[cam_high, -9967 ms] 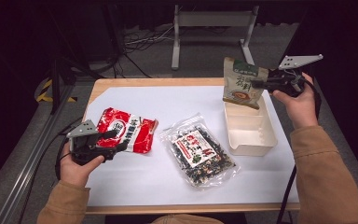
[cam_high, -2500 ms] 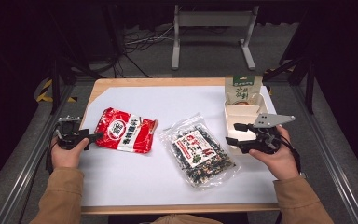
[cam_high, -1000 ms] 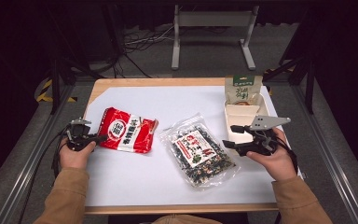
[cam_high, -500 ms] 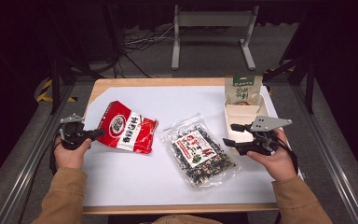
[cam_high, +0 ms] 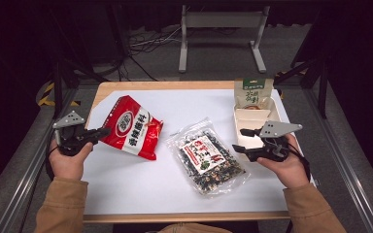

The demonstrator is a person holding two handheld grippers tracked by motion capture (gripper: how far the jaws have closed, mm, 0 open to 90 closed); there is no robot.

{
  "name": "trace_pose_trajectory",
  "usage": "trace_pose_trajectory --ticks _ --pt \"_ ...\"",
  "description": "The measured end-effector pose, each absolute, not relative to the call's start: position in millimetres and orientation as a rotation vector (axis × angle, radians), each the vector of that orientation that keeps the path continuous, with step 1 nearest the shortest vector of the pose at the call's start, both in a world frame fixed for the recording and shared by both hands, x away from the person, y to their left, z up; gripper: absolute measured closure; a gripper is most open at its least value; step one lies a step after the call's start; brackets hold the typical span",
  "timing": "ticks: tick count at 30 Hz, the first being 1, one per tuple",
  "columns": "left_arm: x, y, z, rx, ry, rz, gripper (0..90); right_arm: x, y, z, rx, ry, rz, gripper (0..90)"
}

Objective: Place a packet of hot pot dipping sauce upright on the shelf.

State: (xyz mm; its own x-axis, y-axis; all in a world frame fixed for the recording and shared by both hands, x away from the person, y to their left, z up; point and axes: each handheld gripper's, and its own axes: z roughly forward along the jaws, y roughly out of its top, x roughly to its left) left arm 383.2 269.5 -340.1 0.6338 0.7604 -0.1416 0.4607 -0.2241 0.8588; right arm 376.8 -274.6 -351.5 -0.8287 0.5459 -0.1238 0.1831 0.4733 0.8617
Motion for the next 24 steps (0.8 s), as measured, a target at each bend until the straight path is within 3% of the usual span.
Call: trace_pose_trajectory --ticks 18,24 --pt "343 244 -297 2.024 0.764 0.519 89.9 371 -265 -347 0.558 2.363 1.338 38.2" --pt "332 238 -286 2.055 0.697 0.501 89.9 368 -254 -345 0.525 2.383 1.353 38.1"
